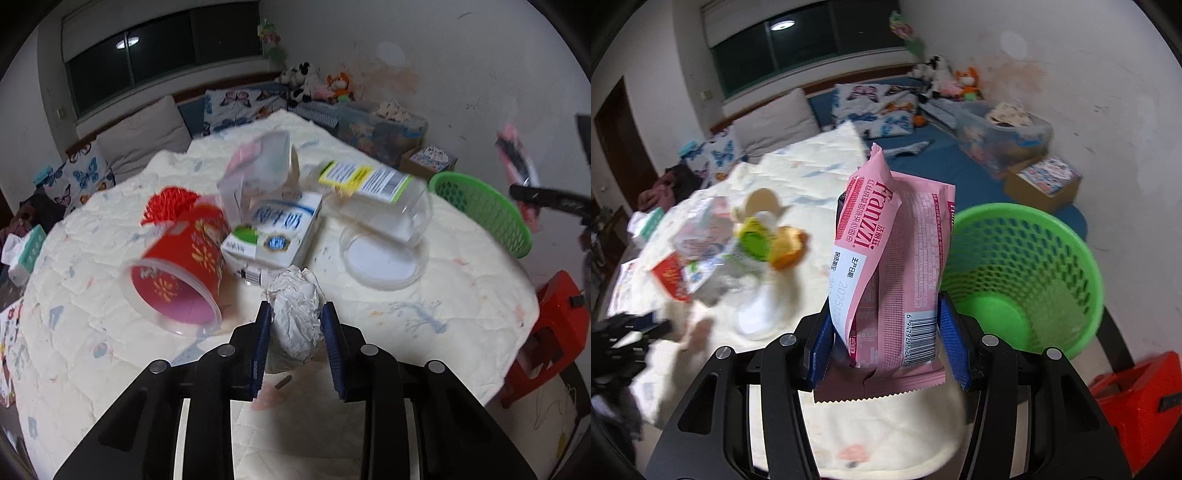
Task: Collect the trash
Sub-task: 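Carry the pink wrapper to the green basket with right gripper while left grasps tissue, then release the wrapper and tissue into the green basket with both grippers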
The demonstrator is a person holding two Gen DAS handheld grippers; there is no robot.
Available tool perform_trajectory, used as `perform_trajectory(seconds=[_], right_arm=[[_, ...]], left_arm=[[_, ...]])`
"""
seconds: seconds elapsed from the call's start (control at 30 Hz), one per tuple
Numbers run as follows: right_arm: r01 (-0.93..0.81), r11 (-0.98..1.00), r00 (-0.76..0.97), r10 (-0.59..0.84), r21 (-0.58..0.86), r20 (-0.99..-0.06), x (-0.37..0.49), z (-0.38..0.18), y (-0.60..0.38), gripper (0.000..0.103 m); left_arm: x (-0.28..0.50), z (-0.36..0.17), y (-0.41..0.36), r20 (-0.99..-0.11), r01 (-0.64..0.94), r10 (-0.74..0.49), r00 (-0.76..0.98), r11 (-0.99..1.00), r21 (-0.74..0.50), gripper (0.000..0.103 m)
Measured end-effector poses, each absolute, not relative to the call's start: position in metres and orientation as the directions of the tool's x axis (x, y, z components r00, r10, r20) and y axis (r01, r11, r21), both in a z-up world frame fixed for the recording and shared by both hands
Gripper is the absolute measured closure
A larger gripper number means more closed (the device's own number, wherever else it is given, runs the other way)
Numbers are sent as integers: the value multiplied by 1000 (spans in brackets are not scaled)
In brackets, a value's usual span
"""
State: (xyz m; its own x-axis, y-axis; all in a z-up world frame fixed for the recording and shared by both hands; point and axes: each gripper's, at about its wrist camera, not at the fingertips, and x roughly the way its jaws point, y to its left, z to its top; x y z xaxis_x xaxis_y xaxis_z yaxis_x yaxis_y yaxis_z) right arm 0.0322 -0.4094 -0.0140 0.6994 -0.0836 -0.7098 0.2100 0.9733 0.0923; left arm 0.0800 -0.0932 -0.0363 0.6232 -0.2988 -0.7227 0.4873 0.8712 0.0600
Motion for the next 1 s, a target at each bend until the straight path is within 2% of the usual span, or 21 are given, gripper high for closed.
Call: perform_trajectory(seconds=[0.33,0.5,0.6,0.67,0.77,0.93,1.0], right_arm=[[317,945,633,-147,82,-760,47,-50,-467,49],[356,929,635,-162,101,-755,48,-53,-490,46],[359,925,646,-148,127,-749,50,-53,-502,40],[368,922,644,-160,120,-748,50,-53,-508,39],[365,923,655,-159,124,-739,47,-51,-515,32],[367,919,678,-159,143,-718,32,-44,-527,31],[377,916,687,-176,139,-705,23,-41,-529,24]], left_arm=[[68,15,-138,-666,624,-477,573,781,-23,75],[73,25,-186,-649,689,-524,551,725,-1,75],[85,26,-215,-651,718,-551,523,696,-13,75],[91,28,-234,-656,735,-570,494,677,-34,75],[100,26,-263,-659,754,-579,479,656,-28,75],[113,21,-311,-679,779,-586,442,626,-32,75],[118,18,-326,-685,786,-591,426,616,-42,75]])
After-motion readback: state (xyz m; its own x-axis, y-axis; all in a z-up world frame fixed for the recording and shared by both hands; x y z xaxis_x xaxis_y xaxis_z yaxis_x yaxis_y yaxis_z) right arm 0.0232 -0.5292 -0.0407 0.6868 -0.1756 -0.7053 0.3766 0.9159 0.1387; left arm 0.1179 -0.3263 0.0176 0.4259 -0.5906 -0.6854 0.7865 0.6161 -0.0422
